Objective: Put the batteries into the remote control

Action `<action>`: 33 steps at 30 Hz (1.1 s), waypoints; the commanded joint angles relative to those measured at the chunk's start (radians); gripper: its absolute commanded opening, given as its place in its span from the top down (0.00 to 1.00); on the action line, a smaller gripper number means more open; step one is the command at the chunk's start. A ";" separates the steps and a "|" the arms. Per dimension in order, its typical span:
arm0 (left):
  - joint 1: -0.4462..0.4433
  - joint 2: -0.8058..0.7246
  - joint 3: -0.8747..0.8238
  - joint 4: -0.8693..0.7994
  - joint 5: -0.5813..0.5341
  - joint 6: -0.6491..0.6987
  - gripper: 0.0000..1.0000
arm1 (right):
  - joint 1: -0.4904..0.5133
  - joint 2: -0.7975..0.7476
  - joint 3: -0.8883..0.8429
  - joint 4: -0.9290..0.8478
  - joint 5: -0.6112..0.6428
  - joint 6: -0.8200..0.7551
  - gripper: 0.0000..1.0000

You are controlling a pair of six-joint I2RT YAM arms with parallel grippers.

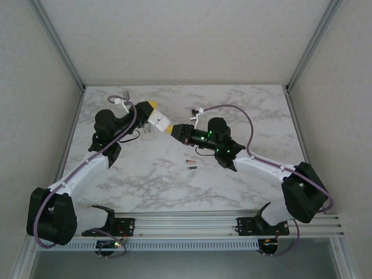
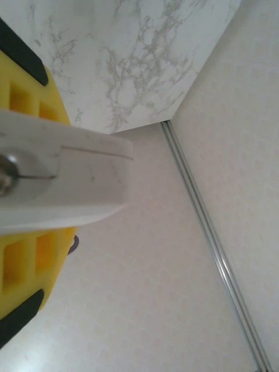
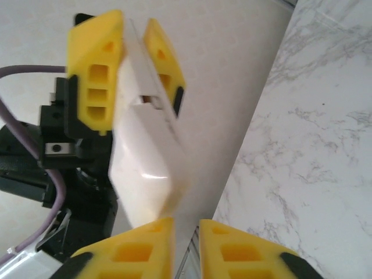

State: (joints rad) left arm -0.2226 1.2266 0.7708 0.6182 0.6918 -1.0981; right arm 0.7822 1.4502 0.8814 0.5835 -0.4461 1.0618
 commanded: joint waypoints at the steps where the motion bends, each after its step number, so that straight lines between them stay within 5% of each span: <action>1: 0.000 -0.006 0.021 0.092 -0.005 -0.018 1.00 | -0.003 0.015 0.000 0.014 -0.011 -0.015 0.85; 4: 0.002 -0.003 0.019 0.076 -0.010 -0.004 1.00 | -0.003 0.016 0.005 0.011 -0.006 -0.012 0.80; 7: 0.001 0.003 0.022 0.066 -0.015 0.005 1.00 | -0.005 0.024 0.014 0.023 -0.013 0.017 0.60; 11: 0.002 0.011 0.027 0.061 -0.021 0.009 1.00 | -0.004 0.034 0.013 0.100 -0.035 0.046 0.54; 18: 0.002 0.018 0.024 0.066 -0.018 0.007 1.00 | -0.005 0.053 0.016 0.240 -0.041 0.089 0.55; 26: 0.002 0.016 0.024 0.060 -0.015 0.012 1.00 | -0.005 0.076 0.049 0.209 -0.030 0.101 0.51; 33: 0.003 0.011 0.027 0.043 -0.018 0.025 1.00 | -0.006 0.079 0.045 0.189 -0.029 0.101 0.67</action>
State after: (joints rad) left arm -0.2214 1.2465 0.7708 0.6376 0.6762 -1.0977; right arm 0.7815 1.5227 0.9012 0.7631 -0.4717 1.1645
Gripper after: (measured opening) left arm 0.202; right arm 0.342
